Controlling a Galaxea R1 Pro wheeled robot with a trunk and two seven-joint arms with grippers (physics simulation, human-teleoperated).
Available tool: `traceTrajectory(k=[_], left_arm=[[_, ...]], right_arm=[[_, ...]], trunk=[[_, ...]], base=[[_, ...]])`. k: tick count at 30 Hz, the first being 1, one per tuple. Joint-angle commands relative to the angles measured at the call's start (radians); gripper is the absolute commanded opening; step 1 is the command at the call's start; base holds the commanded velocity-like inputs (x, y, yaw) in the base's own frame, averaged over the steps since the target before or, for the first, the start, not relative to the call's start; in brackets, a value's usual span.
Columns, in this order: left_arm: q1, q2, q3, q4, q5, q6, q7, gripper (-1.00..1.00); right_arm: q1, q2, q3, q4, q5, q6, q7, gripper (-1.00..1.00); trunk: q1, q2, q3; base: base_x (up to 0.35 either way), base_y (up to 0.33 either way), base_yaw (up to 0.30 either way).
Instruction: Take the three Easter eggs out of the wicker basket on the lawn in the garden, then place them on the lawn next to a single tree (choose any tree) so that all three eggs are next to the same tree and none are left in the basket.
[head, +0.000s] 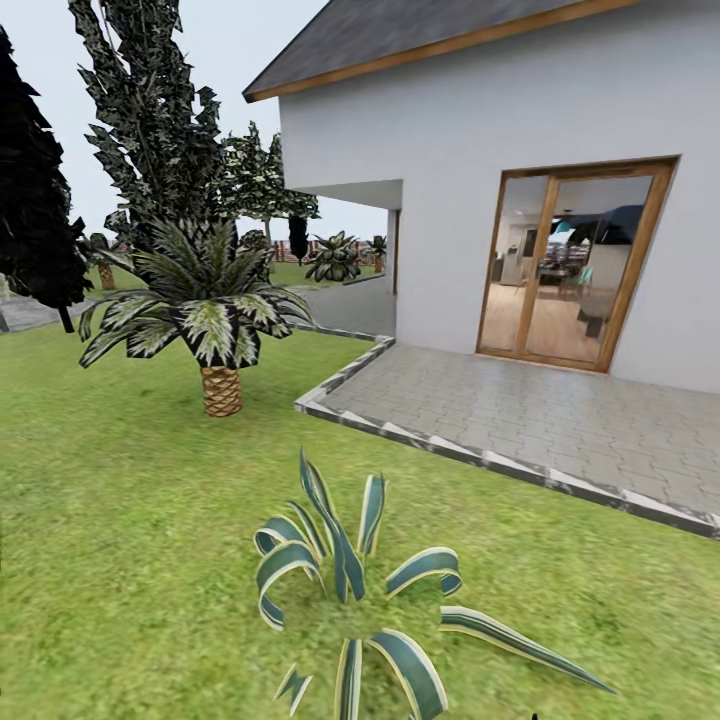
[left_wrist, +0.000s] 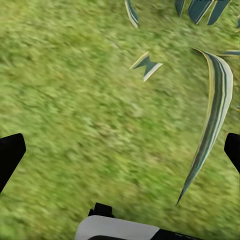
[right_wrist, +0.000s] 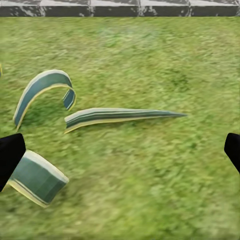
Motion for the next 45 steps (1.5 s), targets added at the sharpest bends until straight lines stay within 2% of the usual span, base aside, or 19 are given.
traceTrajectory(k=[1,15,25,28,34,39,45], left_arm=[[0.000,0.000,0.000,0.001,0.003,-0.003,0.000,1.00],[0.000,0.000,0.000,0.001,0.003,-0.004,0.000,1.00],[0.000,0.000,0.000,0.001,0.003,-0.003,0.000,1.00],[0.000,0.000,0.000,0.001,0.003,-0.003,0.000,1.00],[0.000,0.000,0.000,0.001,0.003,-0.003,0.000,1.00],[0.000,0.000,0.000,0.001,0.003,-0.004,0.000,1.00],[0.000,0.000,0.000,0.001,0.003,-0.003,0.001,1.00]], right_arm=[[0.000,0.000,-0.007,0.001,0.006,-0.002,0.000,1.00],[0.000,0.000,-0.007,0.001,0.006,-0.002,-0.001,1.00],[0.000,0.000,-0.007,0.001,0.004,0.009,-0.001,1.00],[0.000,0.000,-0.007,0.001,0.003,0.059,-0.004,1.00],[0.000,0.000,-0.007,-0.009,0.004,0.320,-0.006,1.00],[0.000,0.000,-0.007,-0.011,0.004,0.376,-0.007,1.00],[0.000,0.000,-0.007,-0.012,0.004,0.388,-0.008,1.00]], trunk=[[0.000,-0.001,0.000],[0.000,-0.001,0.000],[0.000,-0.001,0.000],[0.000,-0.001,0.000],[0.000,-0.001,0.000],[0.000,-0.001,0.000],[0.000,-0.001,0.000]], base=[[0.000,0.142,0.000],[0.000,0.136,0.000],[0.000,0.026,0.000],[0.000,0.001,0.000],[0.000,0.000,0.000],[0.000,0.000,0.000],[0.000,0.000,0.000]])
